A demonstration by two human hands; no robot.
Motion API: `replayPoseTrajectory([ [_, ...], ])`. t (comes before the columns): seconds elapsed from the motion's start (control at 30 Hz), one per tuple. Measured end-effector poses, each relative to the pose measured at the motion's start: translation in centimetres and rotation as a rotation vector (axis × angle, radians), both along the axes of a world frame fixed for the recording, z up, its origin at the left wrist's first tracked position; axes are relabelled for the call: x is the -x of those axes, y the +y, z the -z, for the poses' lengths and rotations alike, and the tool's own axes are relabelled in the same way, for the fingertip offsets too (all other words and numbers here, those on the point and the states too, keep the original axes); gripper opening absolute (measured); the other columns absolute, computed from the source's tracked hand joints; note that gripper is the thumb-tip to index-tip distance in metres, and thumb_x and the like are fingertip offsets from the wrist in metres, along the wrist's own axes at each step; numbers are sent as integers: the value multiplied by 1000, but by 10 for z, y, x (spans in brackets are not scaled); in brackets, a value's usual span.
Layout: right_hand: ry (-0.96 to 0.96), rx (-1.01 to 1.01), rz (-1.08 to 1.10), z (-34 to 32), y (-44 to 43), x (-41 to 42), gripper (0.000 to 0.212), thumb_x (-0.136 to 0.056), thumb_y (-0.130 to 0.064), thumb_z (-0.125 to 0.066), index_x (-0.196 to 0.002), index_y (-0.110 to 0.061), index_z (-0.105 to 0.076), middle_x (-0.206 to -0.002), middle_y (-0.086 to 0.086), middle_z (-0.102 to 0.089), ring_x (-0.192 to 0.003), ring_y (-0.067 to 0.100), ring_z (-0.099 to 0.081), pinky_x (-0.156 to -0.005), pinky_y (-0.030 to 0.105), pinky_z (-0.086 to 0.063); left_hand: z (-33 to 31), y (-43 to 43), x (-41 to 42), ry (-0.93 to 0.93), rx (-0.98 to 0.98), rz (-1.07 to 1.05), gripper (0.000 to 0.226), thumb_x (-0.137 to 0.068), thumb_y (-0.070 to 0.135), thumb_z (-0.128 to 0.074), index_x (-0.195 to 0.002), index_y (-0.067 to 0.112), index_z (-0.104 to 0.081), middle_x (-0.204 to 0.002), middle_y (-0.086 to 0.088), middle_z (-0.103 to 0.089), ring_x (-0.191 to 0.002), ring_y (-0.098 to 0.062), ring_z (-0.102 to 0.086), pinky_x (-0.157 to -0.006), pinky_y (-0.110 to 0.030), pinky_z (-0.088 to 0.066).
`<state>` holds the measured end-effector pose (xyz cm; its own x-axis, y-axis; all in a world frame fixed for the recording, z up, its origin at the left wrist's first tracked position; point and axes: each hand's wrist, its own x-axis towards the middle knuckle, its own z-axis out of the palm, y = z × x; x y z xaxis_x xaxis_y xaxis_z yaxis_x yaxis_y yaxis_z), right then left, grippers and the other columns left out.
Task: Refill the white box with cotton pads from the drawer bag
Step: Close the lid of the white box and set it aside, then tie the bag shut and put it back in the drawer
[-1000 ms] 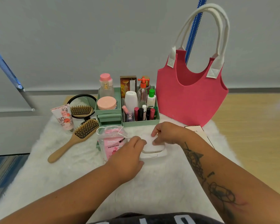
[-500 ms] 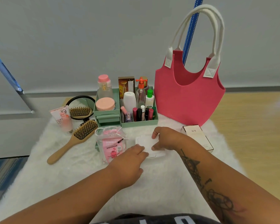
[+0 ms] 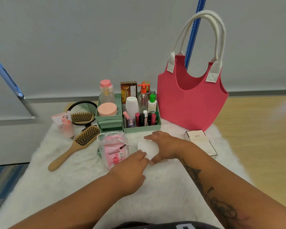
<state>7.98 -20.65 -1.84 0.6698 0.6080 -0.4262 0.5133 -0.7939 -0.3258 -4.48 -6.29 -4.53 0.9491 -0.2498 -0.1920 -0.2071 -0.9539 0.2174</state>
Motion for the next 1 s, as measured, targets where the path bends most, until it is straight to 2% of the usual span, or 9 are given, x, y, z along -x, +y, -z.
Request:
replayPoseTrajectory([
  [0.07, 9, 91, -70, 2, 1, 3, 112, -65, -48, -83, -151, -36, -13, -161, -1, -12, -147, 24, -13, -118, 46, -22, -6, 1, 2, -58, 6, 3, 50, -95, 32, -44, -142, 21, -33, -157, 0, -16, -142, -18, -19, -110, -31, -29],
  [0.13, -27, 123, -117, 7, 3, 6, 116, -63, -46, -85, -151, -38, -9, -161, 0, -13, -147, 25, -13, -118, 48, -23, -14, 3, 4, -141, 17, 21, 44, -95, 33, -44, -136, 20, -41, -154, 0, -24, -138, -18, -27, -107, -29, -33],
  [0.27, -140, 71, -143, 16, 5, 8, 108, -63, -42, -86, -148, -36, -20, -148, 0, -32, -135, 26, -33, -110, 43, -33, -31, 7, 4, -399, -47, 139, 27, -82, 34, -63, -107, 24, -66, -131, -3, -57, -123, -21, -53, -96, -28, -45],
  [0.37, -150, 34, -108, 13, 1, 0, 108, -62, -43, -85, -147, -36, -19, -143, 0, -36, -130, 25, -35, -107, 43, -37, -43, 13, 0, -479, -111, 153, 22, -79, 35, -66, -99, 25, -68, -124, -3, -63, -122, -23, -53, -98, -36, -44],
  [0.53, -185, 38, 25, 0, -14, -27, 110, -61, -44, -83, -148, -39, -15, -146, 0, -35, -131, 26, -35, -106, 48, -38, -60, 32, -7, -536, -146, 50, 24, -80, 31, -67, -101, 20, -69, -122, -8, -63, -122, -30, -51, -102, -48, -39],
  [0.67, -212, 109, 91, -4, -25, -46, 109, -63, -44, -82, -149, -38, -14, -143, 2, -38, -131, 28, -37, -105, 49, -36, -69, 51, -13, -514, -129, -63, 31, -78, 31, -70, -106, 18, -68, -122, -9, -63, -121, -32, -51, -100, -52, -40],
  [0.9, -211, 173, 154, 4, -30, -60, 110, -64, -48, -80, -150, -37, -12, -145, 2, -38, -132, 28, -38, -107, 52, -31, -65, 71, -12, -527, -36, -216, 41, -82, 40, -55, -119, 23, -60, -122, -1, -60, -119, -23, -49, -100, -43, -38],
  [1.0, -191, 182, 174, 6, -30, -59, 115, -65, -46, -80, -151, -34, -6, -150, 1, -33, -135, 28, -36, -110, 55, -26, -63, 70, -10, -518, 36, -268, 47, -85, 42, -56, -129, 26, -50, -129, 3, -55, -122, -19, -45, -103, -37, -35],
])
